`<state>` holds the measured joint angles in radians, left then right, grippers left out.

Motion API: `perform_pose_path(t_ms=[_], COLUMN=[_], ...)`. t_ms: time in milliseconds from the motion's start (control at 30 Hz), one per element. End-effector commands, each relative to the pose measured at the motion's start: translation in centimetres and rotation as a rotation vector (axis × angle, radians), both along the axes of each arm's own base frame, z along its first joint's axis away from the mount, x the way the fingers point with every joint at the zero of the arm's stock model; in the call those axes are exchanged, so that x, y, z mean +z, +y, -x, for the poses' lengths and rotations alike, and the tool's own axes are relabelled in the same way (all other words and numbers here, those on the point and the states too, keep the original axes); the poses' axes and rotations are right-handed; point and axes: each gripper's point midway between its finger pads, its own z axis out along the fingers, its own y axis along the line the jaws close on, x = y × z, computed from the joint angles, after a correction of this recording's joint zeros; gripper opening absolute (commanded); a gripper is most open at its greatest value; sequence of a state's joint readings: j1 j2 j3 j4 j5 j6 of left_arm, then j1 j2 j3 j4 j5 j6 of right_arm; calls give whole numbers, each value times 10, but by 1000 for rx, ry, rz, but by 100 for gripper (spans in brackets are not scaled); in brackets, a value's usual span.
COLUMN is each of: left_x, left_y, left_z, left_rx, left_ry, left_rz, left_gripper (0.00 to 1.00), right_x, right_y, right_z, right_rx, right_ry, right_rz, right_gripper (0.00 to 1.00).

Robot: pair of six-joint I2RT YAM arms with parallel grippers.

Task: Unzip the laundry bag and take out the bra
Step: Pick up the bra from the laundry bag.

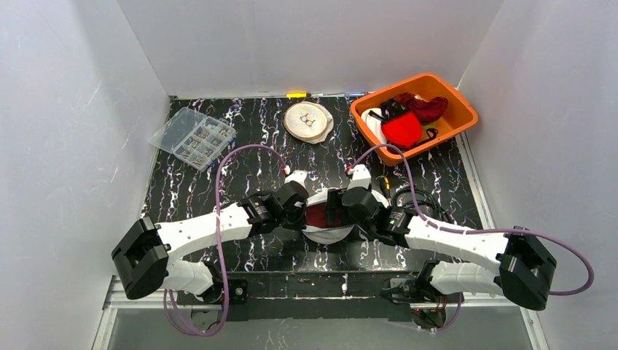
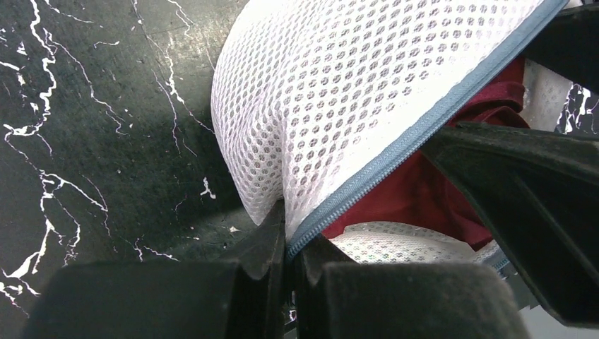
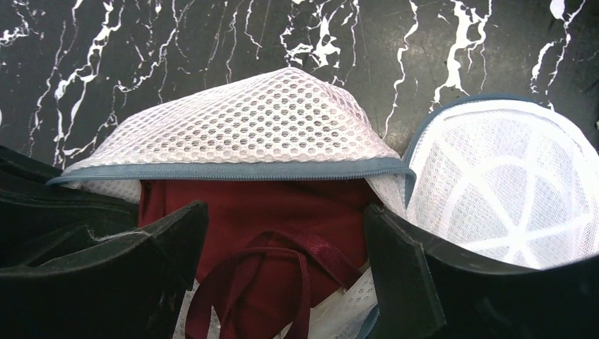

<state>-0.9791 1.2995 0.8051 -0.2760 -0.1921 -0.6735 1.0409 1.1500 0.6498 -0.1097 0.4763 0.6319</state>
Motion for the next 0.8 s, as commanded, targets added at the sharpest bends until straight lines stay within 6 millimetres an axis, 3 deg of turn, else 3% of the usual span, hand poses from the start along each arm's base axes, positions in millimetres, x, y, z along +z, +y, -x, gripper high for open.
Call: perform_pose_path(t_ms=[0, 500, 633, 767], left_x=[2, 14, 8, 2], left_y=[-2, -19, -19, -17], left_z=[1, 0, 2, 3], left_rx=[-2, -27, -25, -21], left_ry=[6, 29, 41, 55], left_rz=[9, 46, 41, 26], left_gripper=[0, 0, 0, 0], right_x=[-14, -37, -50, -57], right_y=[-18, -37, -34, -18], right_z=[-1, 2, 6, 12], right_rx=[-60, -128, -121, -77], right_ry=[10, 68, 95, 125], right_rz=[54, 170, 143, 43], right_gripper=[89, 99, 99, 99])
